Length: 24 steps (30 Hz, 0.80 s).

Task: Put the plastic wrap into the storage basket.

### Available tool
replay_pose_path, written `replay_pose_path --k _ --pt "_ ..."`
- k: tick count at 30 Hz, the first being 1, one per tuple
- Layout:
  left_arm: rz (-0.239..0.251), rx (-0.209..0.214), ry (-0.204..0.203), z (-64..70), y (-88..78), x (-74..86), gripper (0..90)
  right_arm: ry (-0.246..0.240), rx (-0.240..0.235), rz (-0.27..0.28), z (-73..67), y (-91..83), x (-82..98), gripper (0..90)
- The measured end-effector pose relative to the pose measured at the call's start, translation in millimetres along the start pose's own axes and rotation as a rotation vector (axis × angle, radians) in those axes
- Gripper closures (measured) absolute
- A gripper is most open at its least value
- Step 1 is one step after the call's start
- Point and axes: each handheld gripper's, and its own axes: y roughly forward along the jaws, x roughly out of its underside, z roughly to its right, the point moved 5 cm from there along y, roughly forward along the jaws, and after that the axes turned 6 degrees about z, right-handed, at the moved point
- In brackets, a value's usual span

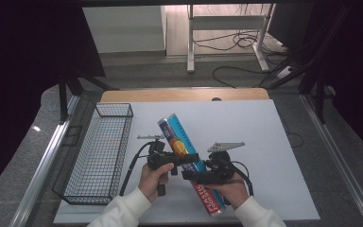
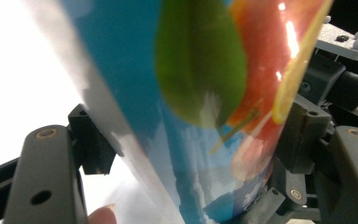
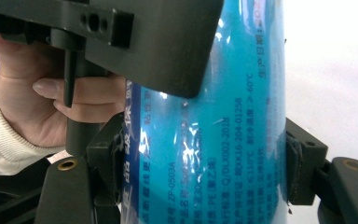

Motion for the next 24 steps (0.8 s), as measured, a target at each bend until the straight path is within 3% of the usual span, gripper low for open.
replay_pose_path --k 4,7,14,19,24 --pt "-0.009 -0.022 0.011 0.3 -3.9 -1.3 30.6 0.055 -0.046 0.019 -0.2 4.2 0.9 23.5" --pt "-0.011 -0.032 0.018 -0.5 -6.5 -2.8 31.3 0.041 -0.042 0.025 -3.2 2.4 -0.5 15.8" --pt "0.021 -0.083 0.004 -3.0 -24.8 -13.3 31.6 0.013 -0.011 0.079 -4.3 -21.0 -10.1 10.2" --pt "0.012 -0.125 0.048 -0.4 -39.8 -23.1 31.7 0.020 0.039 0.108 9.9 -43.2 -12.8 10.5" --pt "-0.018 -0.138 0.075 9.2 -52.4 -31.3 31.7 0.036 0.082 0.124 25.2 -61.7 -11.0 11.0"
